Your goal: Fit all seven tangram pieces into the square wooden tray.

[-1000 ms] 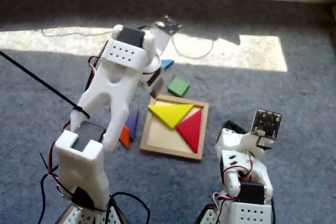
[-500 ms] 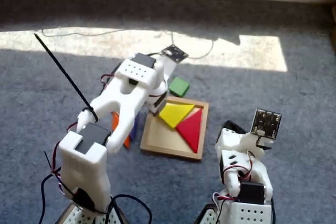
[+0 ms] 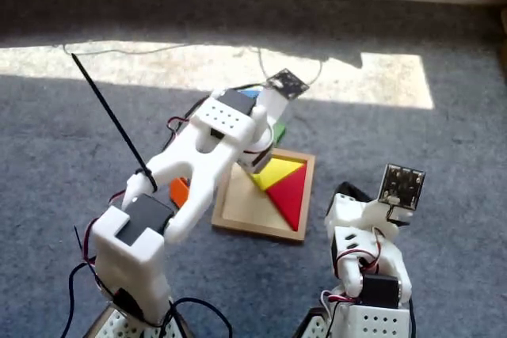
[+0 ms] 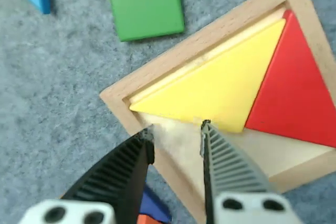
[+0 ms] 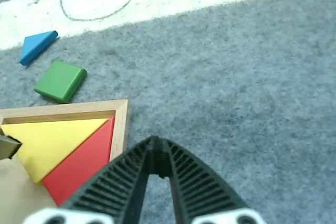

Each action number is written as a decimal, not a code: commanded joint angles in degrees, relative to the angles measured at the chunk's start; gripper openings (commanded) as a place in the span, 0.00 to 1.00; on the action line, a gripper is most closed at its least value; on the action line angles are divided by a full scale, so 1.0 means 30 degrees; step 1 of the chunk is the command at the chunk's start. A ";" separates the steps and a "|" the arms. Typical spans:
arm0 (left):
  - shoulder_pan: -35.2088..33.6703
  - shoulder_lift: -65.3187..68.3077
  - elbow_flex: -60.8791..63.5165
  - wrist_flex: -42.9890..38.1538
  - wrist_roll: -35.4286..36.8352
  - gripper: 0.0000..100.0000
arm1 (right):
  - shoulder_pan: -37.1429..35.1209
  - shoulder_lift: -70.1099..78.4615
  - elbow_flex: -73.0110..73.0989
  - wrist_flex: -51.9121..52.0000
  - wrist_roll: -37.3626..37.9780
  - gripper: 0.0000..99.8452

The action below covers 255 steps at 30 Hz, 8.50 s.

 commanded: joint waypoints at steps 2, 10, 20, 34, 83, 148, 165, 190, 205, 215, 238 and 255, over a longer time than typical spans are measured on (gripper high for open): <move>-0.1568 -0.3678 -0.1656 0.1436 0.0381 0.16 | -0.0308 -0.0278 -0.0015 -0.0571 0.0088 0.02; -0.4205 -0.7194 -0.1363 0.1377 0.0440 0.19 | -0.0308 -0.0278 -0.0073 -0.0571 0.0088 0.02; -0.3033 -0.3736 -0.0571 -0.3663 0.5275 0.30 | -0.0308 -0.0278 -0.0015 -0.0571 0.0088 0.02; -0.0571 0.2388 -0.0689 -0.7971 0.5304 0.29 | -0.0308 -0.0278 -0.0015 -0.0571 0.0088 0.02; -0.1363 -1.6278 -0.0513 0.6037 0.2110 0.14 | -0.0190 -0.0103 -0.0103 -0.1245 0.0205 0.02; -1.6894 -3.4974 2.7971 -0.6447 0.2110 0.15 | -1.0476 3.9048 -3.0315 -0.0835 0.1553 0.31; -1.6806 -3.5004 2.7531 -0.3927 0.0821 0.14 | -0.9509 3.1722 -1.9560 -0.9040 0.2872 0.31; -1.6952 -3.5004 2.7707 -0.3546 0.0733 0.14 | -0.8630 4.2007 -2.4952 -1.4667 0.2872 0.22; -1.6952 -3.5004 2.7736 -0.3546 0.0733 0.14 | -0.8659 3.7524 -2.5040 -0.6667 0.2872 0.09; -1.6952 -3.5004 2.7795 -0.3546 0.0733 0.14 | -1.0828 3.1458 -2.4923 0.0542 0.2872 0.09; -1.8623 -3.5004 2.7648 -0.3634 0.0205 0.14 | -1.2029 3.1341 -2.3253 -0.0073 0.2842 0.10; -1.8564 -3.5004 2.7795 -0.3546 0.0117 0.14 | -1.0593 3.5326 -2.1201 -1.3377 0.0205 0.31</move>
